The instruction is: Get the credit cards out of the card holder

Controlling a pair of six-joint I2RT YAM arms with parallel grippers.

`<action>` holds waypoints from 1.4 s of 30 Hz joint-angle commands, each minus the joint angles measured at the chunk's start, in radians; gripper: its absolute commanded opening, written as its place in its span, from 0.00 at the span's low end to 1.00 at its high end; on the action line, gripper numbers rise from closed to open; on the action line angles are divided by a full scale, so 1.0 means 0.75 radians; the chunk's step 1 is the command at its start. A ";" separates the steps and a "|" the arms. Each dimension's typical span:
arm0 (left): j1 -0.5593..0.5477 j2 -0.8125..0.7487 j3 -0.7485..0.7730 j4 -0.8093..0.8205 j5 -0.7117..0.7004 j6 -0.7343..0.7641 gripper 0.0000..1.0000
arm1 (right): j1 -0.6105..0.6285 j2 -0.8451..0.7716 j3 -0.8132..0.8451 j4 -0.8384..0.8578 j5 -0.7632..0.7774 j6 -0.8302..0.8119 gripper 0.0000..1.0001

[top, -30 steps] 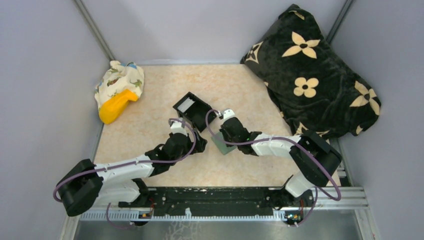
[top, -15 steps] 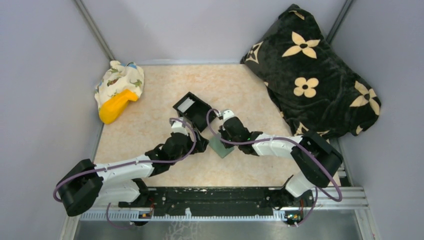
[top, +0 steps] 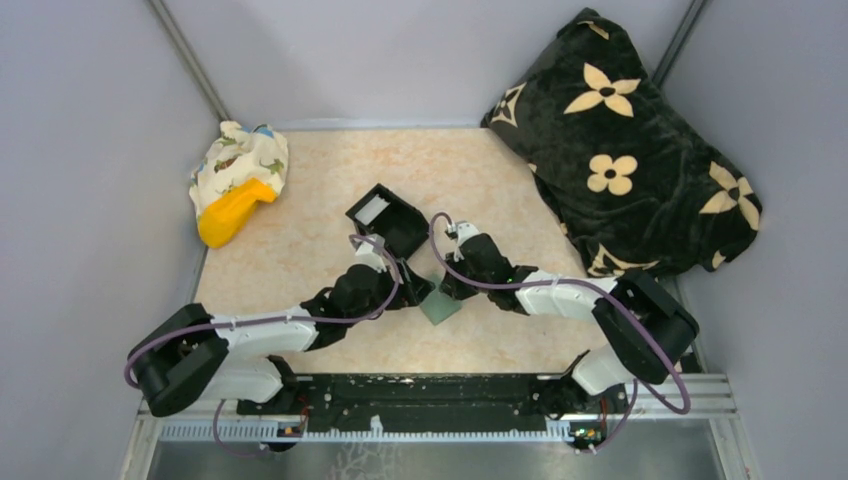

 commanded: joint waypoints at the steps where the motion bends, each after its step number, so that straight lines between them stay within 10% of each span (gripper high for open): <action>1: -0.003 0.022 -0.022 0.102 0.084 -0.050 0.90 | -0.045 -0.093 -0.036 0.114 -0.112 0.080 0.00; 20: -0.002 0.006 0.026 0.020 0.036 0.018 0.89 | -0.133 -0.251 -0.090 -0.035 0.081 0.031 0.04; 27: -0.004 -0.011 0.033 -0.020 0.024 0.034 0.90 | -0.144 -0.193 -0.080 -0.078 0.144 -0.038 0.34; 42: -0.003 -0.040 0.036 -0.073 -0.044 0.061 0.90 | -0.155 -0.185 -0.055 -0.201 0.361 -0.096 0.39</action>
